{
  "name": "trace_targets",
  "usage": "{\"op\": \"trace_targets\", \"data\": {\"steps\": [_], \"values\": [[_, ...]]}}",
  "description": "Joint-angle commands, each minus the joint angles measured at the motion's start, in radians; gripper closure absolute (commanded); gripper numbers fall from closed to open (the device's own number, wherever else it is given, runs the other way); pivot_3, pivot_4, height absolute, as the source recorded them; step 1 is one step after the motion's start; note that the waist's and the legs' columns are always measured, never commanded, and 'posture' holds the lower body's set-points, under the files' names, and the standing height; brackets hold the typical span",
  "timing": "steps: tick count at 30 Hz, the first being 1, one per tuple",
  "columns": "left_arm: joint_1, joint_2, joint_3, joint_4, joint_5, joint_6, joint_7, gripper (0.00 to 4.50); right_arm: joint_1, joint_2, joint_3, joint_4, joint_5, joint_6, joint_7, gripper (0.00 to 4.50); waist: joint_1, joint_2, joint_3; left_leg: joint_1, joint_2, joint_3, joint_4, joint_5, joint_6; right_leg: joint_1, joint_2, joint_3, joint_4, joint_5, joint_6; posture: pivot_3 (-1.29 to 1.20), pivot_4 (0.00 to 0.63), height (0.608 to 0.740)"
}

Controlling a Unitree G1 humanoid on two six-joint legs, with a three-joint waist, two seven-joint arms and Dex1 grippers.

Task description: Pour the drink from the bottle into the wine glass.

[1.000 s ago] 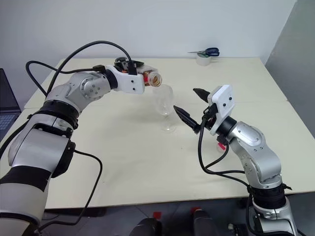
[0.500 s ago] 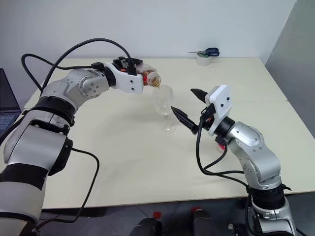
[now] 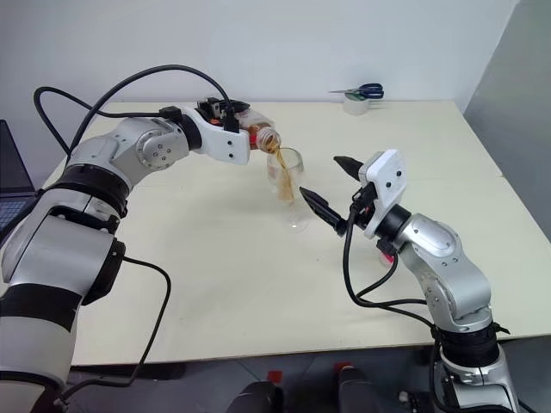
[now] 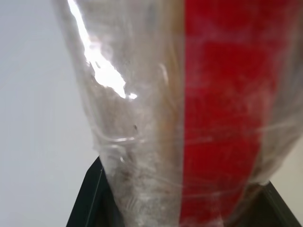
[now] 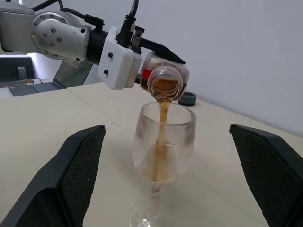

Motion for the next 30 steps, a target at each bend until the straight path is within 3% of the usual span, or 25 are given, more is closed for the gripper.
{"op": "trace_targets", "data": {"steps": [1, 30], "values": [[-0.06, 0.026, -0.002, -0.001, 0.009, 0.001, 0.032, 2.81, 0.0, 0.001, -0.014, -0.014, -0.008, -0.038, 0.01, 0.0, 0.0, 0.0, 0.0, 0.0, 0.0, 0.0, 0.0, 0.0, 0.0, 0.0, 0.0, 0.0, 0.0, 0.0, 0.0, 0.0, 0.15, 0.74], [-0.116, 0.017, -0.039, 0.028, 0.055, 0.024, 0.087, 2.81, -0.003, -0.006, -0.022, -0.023, -0.002, -0.029, 0.009, 0.0, 0.0, 0.0, 0.0, 0.0, -0.001, 0.001, 0.001, 0.0, 0.0, 0.0, 0.001, 0.0, 0.001, 0.0, 0.0, 0.0, 0.15, 0.74]]}}
